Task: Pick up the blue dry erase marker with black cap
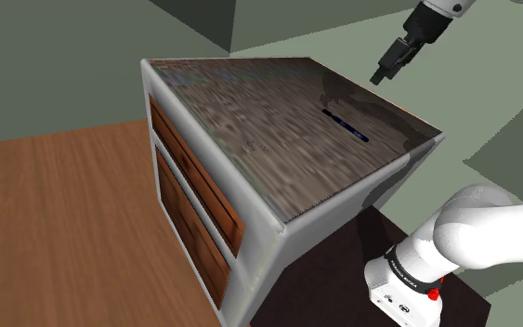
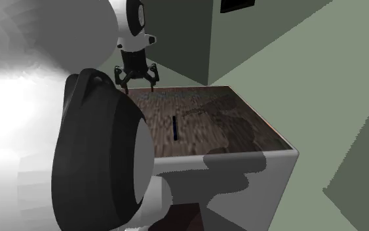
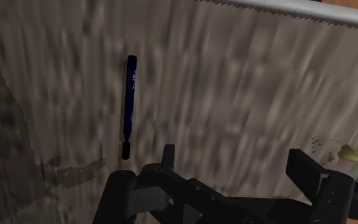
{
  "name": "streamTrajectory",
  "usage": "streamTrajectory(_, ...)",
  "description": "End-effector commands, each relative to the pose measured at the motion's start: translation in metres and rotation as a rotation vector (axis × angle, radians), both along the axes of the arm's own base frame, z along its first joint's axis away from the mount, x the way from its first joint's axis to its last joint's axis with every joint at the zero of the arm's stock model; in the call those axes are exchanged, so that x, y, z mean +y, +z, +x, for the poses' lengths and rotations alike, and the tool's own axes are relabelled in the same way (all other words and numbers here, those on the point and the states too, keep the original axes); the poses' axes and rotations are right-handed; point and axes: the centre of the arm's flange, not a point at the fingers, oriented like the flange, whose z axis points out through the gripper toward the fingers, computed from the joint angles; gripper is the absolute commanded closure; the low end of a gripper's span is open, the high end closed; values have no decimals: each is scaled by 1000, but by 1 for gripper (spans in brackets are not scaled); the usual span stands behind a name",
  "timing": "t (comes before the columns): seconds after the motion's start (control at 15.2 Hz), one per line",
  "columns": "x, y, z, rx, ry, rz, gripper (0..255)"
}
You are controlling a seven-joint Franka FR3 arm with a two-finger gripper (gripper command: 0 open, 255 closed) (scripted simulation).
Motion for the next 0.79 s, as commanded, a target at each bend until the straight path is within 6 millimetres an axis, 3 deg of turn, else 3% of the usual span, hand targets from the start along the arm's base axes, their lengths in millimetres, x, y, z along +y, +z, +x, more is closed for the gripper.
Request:
streamTrajectory(0.0,0,0,0,0,0,0,0)
streamTrajectory(0.73,-87,-109,54,84,-83,27,0)
